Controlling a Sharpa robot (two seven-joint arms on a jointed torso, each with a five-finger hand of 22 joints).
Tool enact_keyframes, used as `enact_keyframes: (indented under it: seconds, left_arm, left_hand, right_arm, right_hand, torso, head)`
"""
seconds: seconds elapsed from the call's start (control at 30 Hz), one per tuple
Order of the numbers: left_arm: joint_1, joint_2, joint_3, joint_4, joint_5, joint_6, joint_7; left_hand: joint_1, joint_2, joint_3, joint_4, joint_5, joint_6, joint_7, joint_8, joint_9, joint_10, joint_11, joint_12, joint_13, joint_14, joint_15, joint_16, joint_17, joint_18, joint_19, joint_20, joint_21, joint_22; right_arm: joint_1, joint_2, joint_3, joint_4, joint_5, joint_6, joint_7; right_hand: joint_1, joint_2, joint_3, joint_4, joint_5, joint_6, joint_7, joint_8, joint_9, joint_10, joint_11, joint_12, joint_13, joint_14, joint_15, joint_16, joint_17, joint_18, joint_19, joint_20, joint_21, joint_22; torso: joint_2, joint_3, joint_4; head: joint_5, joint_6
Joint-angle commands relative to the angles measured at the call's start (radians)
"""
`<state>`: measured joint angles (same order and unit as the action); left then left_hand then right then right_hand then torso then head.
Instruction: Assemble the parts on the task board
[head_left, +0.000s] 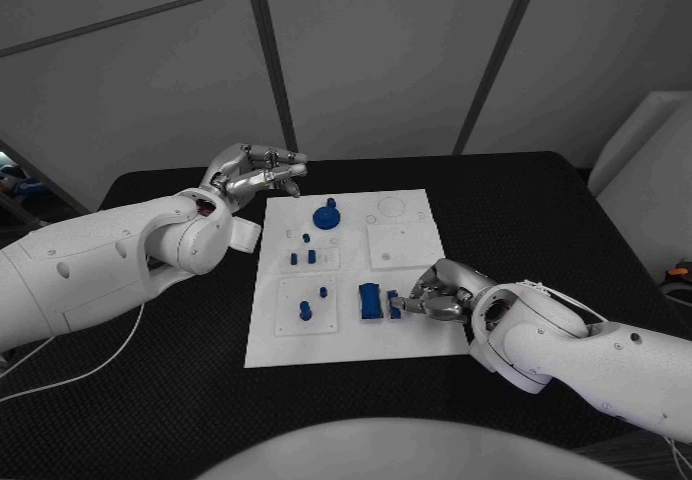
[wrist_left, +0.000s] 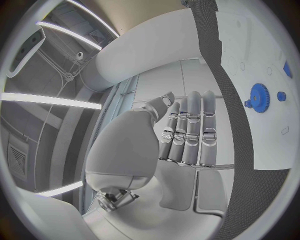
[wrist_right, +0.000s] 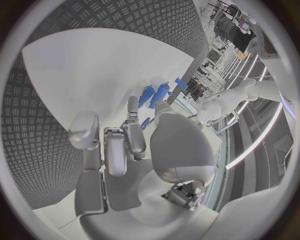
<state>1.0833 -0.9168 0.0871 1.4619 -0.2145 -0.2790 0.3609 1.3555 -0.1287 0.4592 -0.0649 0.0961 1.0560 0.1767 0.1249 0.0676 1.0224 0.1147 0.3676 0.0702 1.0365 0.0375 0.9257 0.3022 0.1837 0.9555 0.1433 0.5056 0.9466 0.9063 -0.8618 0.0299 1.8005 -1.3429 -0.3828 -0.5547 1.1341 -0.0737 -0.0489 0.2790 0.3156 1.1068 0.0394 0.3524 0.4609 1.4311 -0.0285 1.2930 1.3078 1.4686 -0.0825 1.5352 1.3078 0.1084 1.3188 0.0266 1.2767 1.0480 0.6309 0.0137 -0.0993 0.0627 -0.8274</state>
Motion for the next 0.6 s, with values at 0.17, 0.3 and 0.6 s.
enact_keyframes:
  seconds: [0.17, 0.3, 0.6]
  left_arm:
    - [0.001, 0.002, 0.001, -0.001, 0.001, 0.01, 0.003]
    - [0.001, 0.001, 0.001, -0.002, 0.001, 0.01, 0.003]
    - [0.001, 0.002, 0.001, -0.003, 0.001, 0.01, 0.002]
  left_hand:
    - [0.0, 0.011, -0.005, 0.001, -0.001, -0.008, -0.002, 0.002, -0.001, -0.008, 0.0, 0.006, -0.001, -0.001, 0.006, -0.003, -0.001, -0.002, 0.008, 0.001, -0.003, -0.002]
    - [0.0, 0.011, -0.005, 0.001, -0.001, -0.008, -0.002, 0.002, -0.001, -0.008, 0.0, 0.006, -0.001, -0.001, 0.006, -0.003, -0.001, -0.002, 0.008, 0.001, -0.003, -0.002]
    - [0.0, 0.011, -0.005, 0.001, -0.001, -0.008, -0.002, 0.002, -0.001, -0.008, 0.0, 0.006, -0.001, -0.001, 0.006, -0.003, -0.001, -0.002, 0.008, 0.001, -0.003, -0.002]
  right_arm:
    - [0.001, -0.012, 0.0, 0.018, -0.008, 0.027, 0.038]
    - [0.001, -0.021, 0.0, 0.028, -0.001, 0.045, 0.051]
    - [0.001, -0.029, 0.0, 0.028, 0.004, 0.065, 0.058]
  right_hand:
    - [0.094, 0.007, -0.016, -0.041, -0.099, -0.006, 0.001, 0.006, 0.003, 0.001, -0.001, -0.009, 0.027, 0.09, -0.006, 0.004, 0.209, -0.006, -0.001, -0.002, -0.004, -0.003]
    - [0.109, 0.007, -0.024, -0.048, -0.114, -0.006, 0.001, 0.006, 0.003, 0.002, 0.0, -0.007, 0.029, 0.09, -0.006, 0.005, 0.21, -0.006, -0.001, -0.002, -0.004, -0.002]
    - [0.112, 0.008, -0.026, -0.05, -0.116, -0.006, 0.001, 0.006, 0.003, 0.003, 0.0, -0.005, 0.031, 0.09, -0.005, 0.005, 0.21, -0.006, -0.001, -0.002, -0.004, -0.002]
  torso:
    - [0.0, 0.0001, -0.0009]
    - [0.001, 0.0, 0.0007]
    - [0.001, -0.0005, -0.0001]
  head:
    - [0.0, 0.002]
    - [-0.001, 0.003]
    - [-0.001, 0.002]
